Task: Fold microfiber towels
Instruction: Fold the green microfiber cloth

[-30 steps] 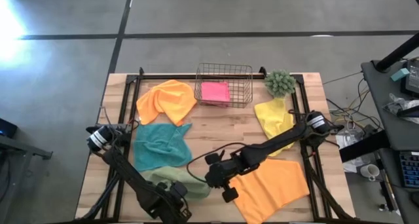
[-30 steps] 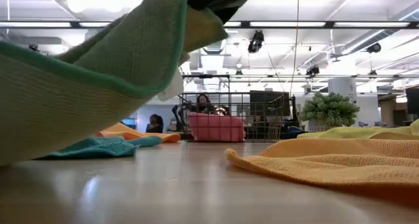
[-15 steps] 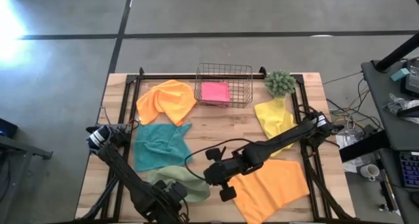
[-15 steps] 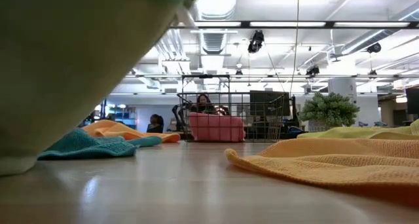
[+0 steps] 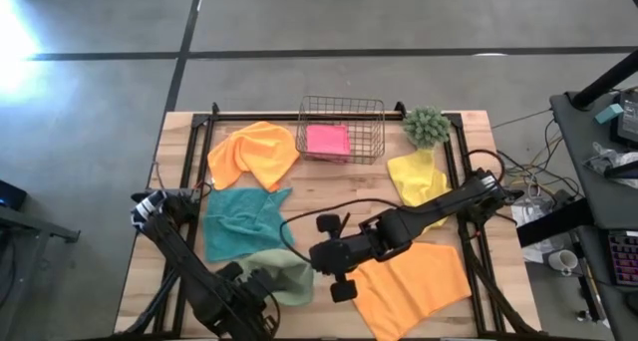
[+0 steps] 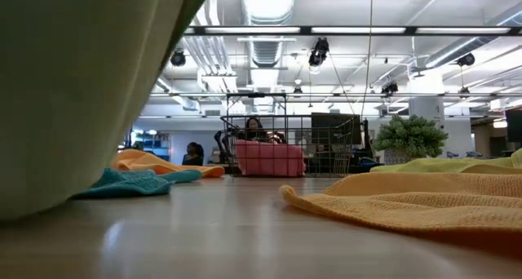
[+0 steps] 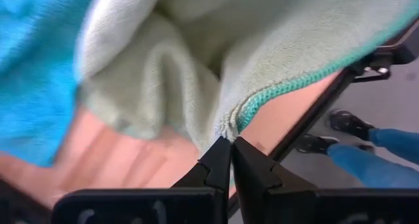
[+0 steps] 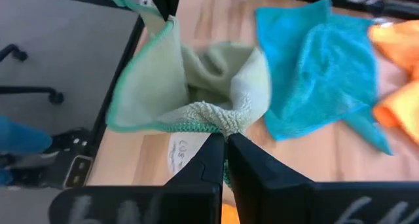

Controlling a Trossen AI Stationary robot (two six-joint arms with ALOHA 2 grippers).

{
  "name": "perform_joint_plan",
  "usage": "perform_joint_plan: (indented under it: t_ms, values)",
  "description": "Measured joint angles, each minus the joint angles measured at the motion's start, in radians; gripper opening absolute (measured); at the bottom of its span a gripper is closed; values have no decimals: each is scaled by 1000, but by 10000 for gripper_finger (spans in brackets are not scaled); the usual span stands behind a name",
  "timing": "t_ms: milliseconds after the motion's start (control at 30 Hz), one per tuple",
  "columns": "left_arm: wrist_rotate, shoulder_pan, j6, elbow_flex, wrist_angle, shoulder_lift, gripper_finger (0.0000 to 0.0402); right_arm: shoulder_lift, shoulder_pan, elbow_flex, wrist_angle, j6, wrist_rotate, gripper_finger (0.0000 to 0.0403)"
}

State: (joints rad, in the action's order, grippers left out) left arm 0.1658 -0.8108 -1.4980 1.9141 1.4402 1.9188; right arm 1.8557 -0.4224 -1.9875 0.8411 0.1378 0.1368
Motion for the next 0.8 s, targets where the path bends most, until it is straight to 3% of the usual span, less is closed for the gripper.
perform_joint_plan:
  t_ms: [433,800]
  values:
    - [60,11,48,38,133,-115,0,1,-25,-91,46,21,196,8]
    - [131,39,148,30,131,-212,0,1,-23,-185,63,17,325,8]
